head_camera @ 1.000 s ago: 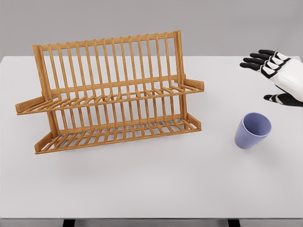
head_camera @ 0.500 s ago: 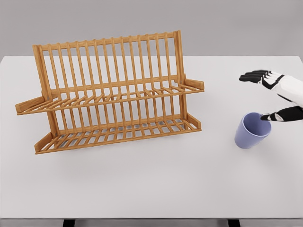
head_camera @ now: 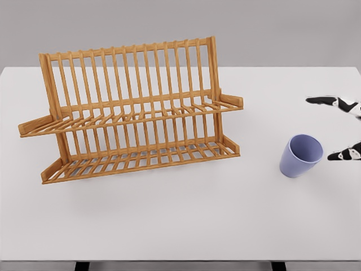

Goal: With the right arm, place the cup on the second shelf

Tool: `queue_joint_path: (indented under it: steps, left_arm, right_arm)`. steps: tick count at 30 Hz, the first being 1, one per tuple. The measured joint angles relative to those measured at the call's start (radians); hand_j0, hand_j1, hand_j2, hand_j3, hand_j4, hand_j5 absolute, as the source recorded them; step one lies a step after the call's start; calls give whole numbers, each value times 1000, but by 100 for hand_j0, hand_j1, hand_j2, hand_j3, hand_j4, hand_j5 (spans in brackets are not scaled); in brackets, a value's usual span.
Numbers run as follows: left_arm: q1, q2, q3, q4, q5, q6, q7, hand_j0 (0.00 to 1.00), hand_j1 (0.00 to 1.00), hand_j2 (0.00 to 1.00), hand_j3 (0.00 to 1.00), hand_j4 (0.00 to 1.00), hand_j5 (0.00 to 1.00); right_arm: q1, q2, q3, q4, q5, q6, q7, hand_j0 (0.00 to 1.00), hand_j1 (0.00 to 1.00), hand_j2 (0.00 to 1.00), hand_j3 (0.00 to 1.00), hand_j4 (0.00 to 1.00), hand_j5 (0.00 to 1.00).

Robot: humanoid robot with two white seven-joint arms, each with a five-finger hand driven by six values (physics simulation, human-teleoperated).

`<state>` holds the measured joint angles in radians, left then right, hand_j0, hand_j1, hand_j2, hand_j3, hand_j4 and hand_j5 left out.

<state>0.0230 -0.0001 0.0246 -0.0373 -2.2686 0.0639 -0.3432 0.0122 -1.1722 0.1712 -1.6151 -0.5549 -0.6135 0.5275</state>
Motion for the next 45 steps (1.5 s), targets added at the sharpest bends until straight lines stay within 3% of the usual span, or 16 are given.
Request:
queue_joint_path:
  steps: [7,20,28,45]
  left_arm:
    - [0,0,0,0,0,0,0,100,100,100,100,100,100]
    - [0,0,0,0,0,0,0,100,100,100,100,100,100]
    - [0,0,0,0,0,0,0,100,100,100,100,100,100]
    - [0,0,0,0,0,0,0,100,100,100,100,100,100]
  right_arm:
    - [109,7,27,13,-117,0,25,100,100,100,100,100,100]
    - [106,99,0,83,-171,1,65,100,100,100,100,100,100]
    - [94,204,-9,199,-202,1,82,100,100,100,100,100,100]
    - [95,258,-5,292,-215,1,83,100,100,100,100,100,100]
